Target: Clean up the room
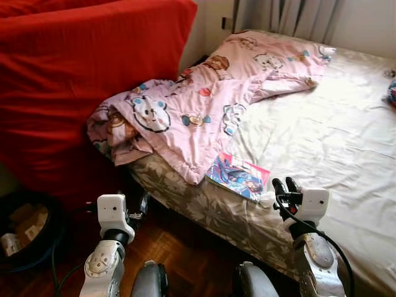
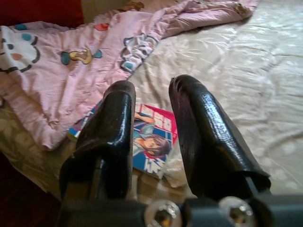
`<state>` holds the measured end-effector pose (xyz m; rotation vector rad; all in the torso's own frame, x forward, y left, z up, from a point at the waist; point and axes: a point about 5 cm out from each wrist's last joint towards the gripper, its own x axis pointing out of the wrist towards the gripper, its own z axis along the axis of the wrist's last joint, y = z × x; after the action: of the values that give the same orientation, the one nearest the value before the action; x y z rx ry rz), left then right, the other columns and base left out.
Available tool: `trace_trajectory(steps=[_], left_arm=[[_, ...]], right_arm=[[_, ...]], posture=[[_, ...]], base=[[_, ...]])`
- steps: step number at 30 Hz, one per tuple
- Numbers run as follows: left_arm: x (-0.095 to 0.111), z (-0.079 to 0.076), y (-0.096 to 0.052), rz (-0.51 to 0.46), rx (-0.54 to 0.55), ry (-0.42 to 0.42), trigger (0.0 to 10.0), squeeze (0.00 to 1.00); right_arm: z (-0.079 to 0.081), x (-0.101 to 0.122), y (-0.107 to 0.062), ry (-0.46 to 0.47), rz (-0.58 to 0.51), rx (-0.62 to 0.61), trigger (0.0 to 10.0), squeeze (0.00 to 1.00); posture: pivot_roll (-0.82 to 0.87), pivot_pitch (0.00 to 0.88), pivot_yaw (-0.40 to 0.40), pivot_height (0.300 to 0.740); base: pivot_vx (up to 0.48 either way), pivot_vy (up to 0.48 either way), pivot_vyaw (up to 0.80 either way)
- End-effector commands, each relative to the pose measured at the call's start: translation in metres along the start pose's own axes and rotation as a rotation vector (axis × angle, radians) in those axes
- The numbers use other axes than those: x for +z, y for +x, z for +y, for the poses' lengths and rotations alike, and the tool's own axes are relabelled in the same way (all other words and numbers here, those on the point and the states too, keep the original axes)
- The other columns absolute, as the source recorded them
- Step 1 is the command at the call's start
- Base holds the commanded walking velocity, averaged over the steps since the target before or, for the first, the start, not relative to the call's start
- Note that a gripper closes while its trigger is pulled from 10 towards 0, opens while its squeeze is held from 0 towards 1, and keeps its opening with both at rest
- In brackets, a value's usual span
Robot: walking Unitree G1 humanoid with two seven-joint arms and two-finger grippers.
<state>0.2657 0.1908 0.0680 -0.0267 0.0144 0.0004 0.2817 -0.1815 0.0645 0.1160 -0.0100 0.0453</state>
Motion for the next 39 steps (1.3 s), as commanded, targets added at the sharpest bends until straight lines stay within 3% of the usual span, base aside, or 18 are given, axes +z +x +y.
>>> trace_trajectory(steps=[1,39], left_arm=[[-0.004,-0.004,-0.002,0.022,-0.007,0.002,10.0,0.0],[-0.005,-0.007,-0.003,0.034,-0.002,0.008,10.0,0.0]], right_arm=[[0.0,-0.001,-0.001,0.008,0.01,0.004,10.0,0.0],[0.001,-0.021,0.003,0.027,0.103,0.002,10.0,0.0]], posture=[[-0.11,0.161,0.012,0.621],[-0.11,0.177,0.022,0.621]], base=[[0.27,0.0,0.0],[0.29,0.0,0.0]])
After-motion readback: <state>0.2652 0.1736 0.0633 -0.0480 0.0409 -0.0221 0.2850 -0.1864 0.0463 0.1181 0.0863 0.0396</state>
